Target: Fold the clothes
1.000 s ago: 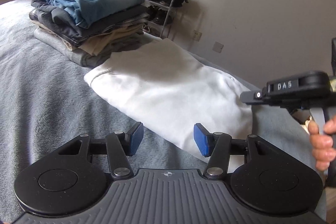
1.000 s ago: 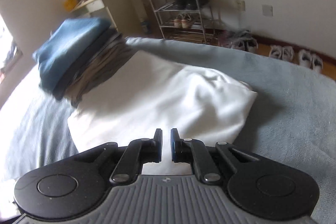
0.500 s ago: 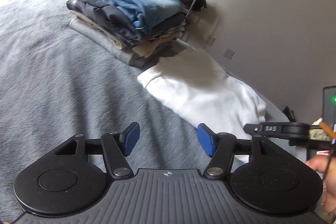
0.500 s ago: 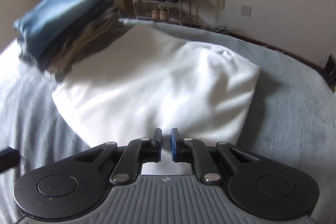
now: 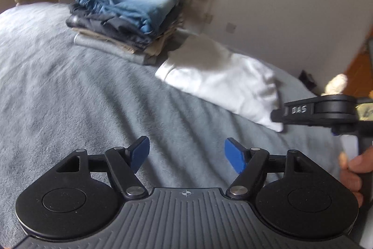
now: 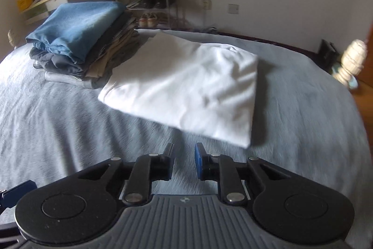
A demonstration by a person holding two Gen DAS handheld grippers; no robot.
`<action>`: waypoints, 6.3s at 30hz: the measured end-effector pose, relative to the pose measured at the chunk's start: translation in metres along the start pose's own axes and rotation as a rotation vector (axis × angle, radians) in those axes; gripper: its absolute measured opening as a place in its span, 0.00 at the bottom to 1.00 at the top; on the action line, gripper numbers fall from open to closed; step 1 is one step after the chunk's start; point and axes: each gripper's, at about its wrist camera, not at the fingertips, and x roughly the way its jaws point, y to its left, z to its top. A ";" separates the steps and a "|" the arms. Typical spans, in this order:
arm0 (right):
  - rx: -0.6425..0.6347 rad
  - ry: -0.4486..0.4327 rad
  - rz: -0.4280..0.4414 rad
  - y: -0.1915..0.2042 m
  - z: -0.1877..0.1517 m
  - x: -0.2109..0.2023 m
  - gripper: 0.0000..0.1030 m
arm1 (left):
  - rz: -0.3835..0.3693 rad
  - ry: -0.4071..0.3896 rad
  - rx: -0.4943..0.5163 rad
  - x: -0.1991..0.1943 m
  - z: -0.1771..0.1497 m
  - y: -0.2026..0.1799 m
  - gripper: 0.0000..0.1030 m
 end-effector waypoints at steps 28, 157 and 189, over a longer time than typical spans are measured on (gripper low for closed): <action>0.149 0.075 0.023 -0.068 -0.005 -0.037 0.38 | -0.149 -0.087 0.220 -0.026 -0.010 -0.067 0.91; -0.058 -0.195 -0.205 -0.167 -0.048 -0.033 0.99 | 0.162 0.016 0.021 0.036 -0.013 -0.181 1.00; -0.055 -0.183 -0.214 -0.167 -0.048 -0.028 0.99 | 0.167 0.021 0.027 0.039 -0.014 -0.181 1.00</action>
